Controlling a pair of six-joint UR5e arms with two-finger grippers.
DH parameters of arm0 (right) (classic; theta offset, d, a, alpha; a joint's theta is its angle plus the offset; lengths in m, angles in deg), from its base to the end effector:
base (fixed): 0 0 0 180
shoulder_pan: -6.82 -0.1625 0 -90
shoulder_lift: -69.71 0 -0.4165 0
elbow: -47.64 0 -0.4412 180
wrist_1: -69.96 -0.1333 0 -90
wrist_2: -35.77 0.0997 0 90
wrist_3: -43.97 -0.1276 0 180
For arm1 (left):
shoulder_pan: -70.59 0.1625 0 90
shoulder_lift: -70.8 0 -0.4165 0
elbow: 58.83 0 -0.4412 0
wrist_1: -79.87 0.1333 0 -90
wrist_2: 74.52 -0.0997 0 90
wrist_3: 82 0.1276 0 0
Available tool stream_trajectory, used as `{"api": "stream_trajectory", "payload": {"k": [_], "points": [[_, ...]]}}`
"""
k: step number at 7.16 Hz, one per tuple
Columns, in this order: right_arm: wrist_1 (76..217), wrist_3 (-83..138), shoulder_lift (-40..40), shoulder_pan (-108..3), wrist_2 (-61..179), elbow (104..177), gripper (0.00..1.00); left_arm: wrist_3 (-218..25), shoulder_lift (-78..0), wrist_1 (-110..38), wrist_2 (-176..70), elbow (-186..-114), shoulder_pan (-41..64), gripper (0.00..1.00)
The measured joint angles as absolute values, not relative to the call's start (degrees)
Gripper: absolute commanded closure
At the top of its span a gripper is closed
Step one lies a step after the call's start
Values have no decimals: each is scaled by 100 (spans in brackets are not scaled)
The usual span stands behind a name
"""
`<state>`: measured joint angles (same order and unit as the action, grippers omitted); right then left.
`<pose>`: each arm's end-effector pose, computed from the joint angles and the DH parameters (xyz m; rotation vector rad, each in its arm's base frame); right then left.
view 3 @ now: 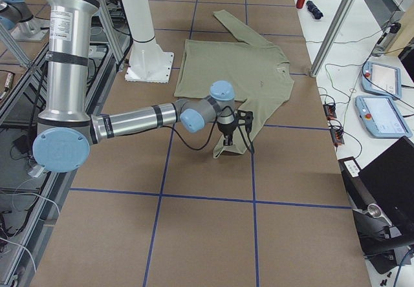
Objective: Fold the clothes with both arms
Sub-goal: 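Lift the grasped sleeve cuff off the table with the right gripper, then carry the sleeve across the chest toward the opposite shoulder with the right gripper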
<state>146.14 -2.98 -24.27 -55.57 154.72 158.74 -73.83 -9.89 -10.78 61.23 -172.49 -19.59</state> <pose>-0.1849 -0.5078 0.4926 0.1220 -0.7127 0.1863 -0.0434 -0.4793 0.5244 0.3055 0.7752 0.2358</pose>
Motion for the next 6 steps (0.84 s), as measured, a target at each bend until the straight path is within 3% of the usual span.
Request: {"api": "stream_trajectory", "payload": {"k": [3, 6], "points": [[18151, -623, -127, -5265, 14785, 16500, 100, -7383, -990, -1074, 6125, -17245, -1959, 0], [19799, -1492, 2314, -4590, 14076, 15636, 100, -7383, -986, -1074, 6126, -17230, -1959, 0]]}}
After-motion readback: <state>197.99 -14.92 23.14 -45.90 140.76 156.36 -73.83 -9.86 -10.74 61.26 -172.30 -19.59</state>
